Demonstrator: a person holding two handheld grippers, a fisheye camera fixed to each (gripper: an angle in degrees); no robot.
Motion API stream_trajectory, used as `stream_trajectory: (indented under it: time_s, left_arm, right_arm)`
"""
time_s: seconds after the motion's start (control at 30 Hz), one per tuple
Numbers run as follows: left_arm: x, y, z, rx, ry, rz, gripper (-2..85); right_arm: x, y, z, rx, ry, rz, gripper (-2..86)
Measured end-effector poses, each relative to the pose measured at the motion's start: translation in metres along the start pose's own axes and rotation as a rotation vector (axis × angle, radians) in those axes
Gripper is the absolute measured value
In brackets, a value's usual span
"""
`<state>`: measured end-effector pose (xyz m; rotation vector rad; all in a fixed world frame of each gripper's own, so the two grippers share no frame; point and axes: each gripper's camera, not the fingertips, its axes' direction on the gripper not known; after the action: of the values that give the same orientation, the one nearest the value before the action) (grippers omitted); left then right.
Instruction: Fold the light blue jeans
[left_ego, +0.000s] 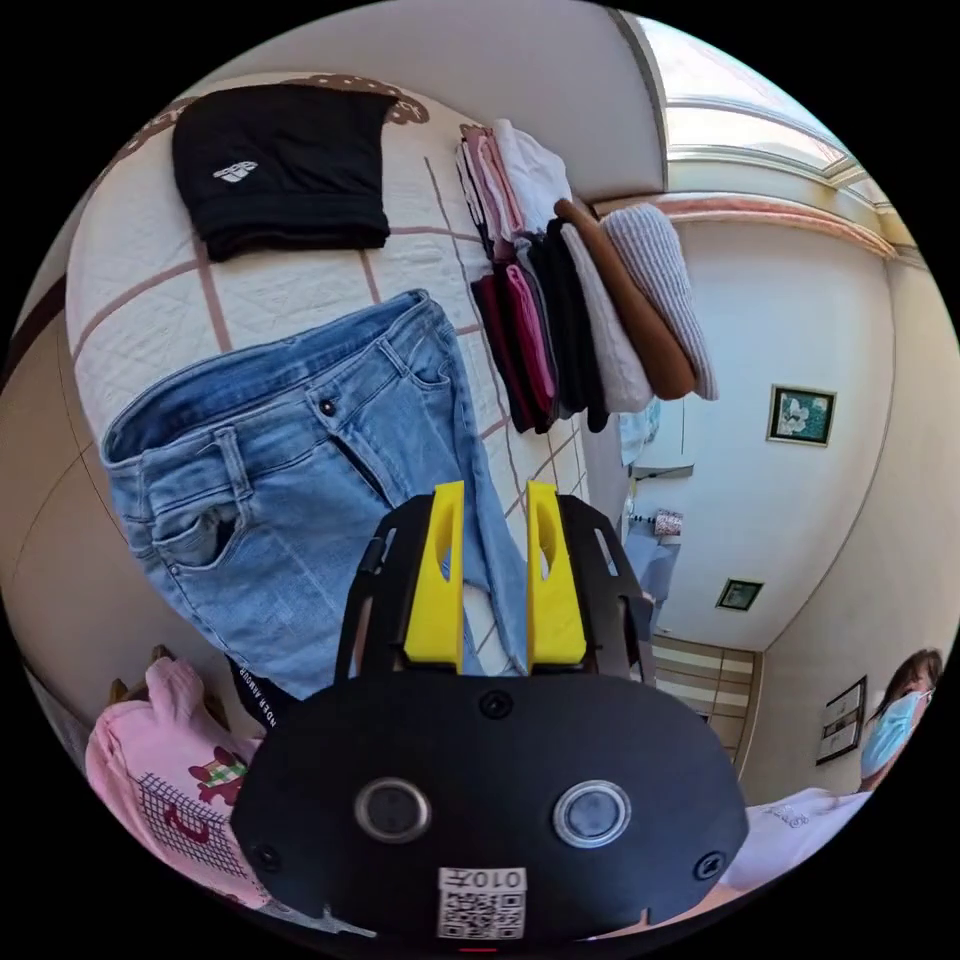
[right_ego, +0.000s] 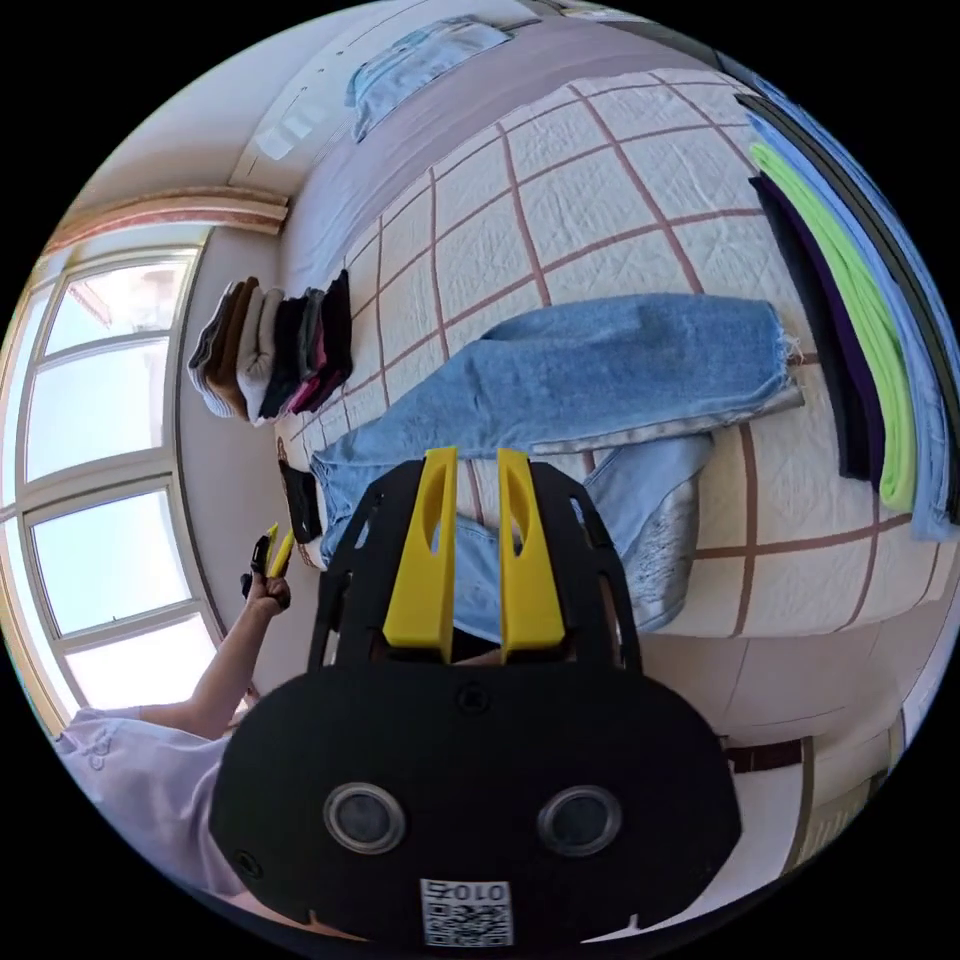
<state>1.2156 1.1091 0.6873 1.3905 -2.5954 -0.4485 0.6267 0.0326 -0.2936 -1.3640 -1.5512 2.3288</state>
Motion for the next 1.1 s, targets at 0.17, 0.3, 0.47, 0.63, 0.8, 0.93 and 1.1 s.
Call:
stream_trajectory:
  time_s: [0.17, 0.3, 0.47, 0.63, 0.8, 0.93, 1.1]
  left_arm:
    - [0.028, -0.018, 0.088, -0.109, -0.087, 0.042, 9.5]
    - [0.025, -0.027, 0.144, -0.15, -0.19, -0.026, 9.3]
    - [0.021, -0.037, 0.192, -0.184, -0.171, -0.053, 8.8]
    - [0.026, -0.04, 0.221, -0.238, -0.251, -0.07, 7.1]
    - [0.022, -0.026, 0.225, -0.17, -0.227, -0.087, 5.0]
    - [0.011, -0.021, 0.224, -0.154, -0.166, -0.123, 3.2]
    - [0.025, -0.019, 0.213, -0.149, -0.04, -0.067, 1.2]
  right_arm:
    - [0.045, 0.004, 0.069, 0.118, -0.06, 0.234, 9.2]
    - [0.083, 0.016, 0.143, 0.116, -0.093, 0.429, 9.2]
    - [0.096, 0.024, 0.2, 0.118, -0.073, 0.512, 7.3]
    - [0.083, 0.038, 0.225, 0.112, -0.041, 0.552, 6.6]
    - [0.074, 0.061, 0.237, 0.128, -0.013, 0.569, 6.9]
    - [0.079, 0.049, 0.245, 0.215, -0.125, 0.629, 5.7]
    - [0.037, 0.037, 0.223, 0.166, 0.061, 0.543, 3.9]
